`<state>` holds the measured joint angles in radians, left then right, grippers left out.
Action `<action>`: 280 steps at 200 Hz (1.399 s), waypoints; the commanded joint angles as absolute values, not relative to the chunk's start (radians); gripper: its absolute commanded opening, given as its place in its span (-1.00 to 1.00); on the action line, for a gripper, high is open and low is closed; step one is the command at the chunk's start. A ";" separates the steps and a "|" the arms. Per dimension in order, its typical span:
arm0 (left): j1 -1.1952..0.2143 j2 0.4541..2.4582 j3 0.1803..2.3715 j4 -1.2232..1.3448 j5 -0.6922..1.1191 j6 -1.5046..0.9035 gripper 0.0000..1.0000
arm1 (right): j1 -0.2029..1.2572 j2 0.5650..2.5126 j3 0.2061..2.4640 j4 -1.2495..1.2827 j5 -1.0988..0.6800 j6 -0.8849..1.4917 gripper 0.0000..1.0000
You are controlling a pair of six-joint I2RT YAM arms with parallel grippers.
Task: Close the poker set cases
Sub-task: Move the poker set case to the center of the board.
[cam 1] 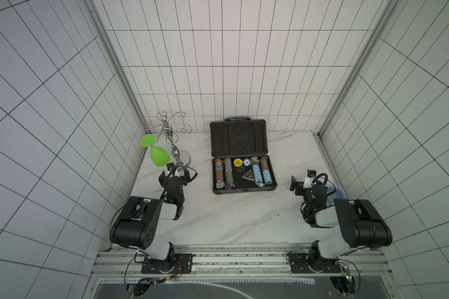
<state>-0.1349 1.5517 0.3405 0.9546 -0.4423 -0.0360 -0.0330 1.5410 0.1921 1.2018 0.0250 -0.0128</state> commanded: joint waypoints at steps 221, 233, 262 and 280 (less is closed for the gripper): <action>-0.144 1.526 0.351 0.962 -0.444 -0.014 0.95 | -0.030 1.516 0.267 1.213 0.021 -0.035 0.99; -0.148 1.517 0.354 0.957 -0.429 0.002 0.94 | -0.021 1.482 0.295 1.134 0.044 -0.038 0.99; -0.216 1.436 0.442 0.763 -0.530 0.054 0.94 | -0.015 1.419 0.400 0.905 0.051 -0.033 0.91; -0.240 1.407 0.532 0.582 -0.586 0.013 0.95 | -0.014 1.394 0.467 0.787 0.047 -0.002 0.91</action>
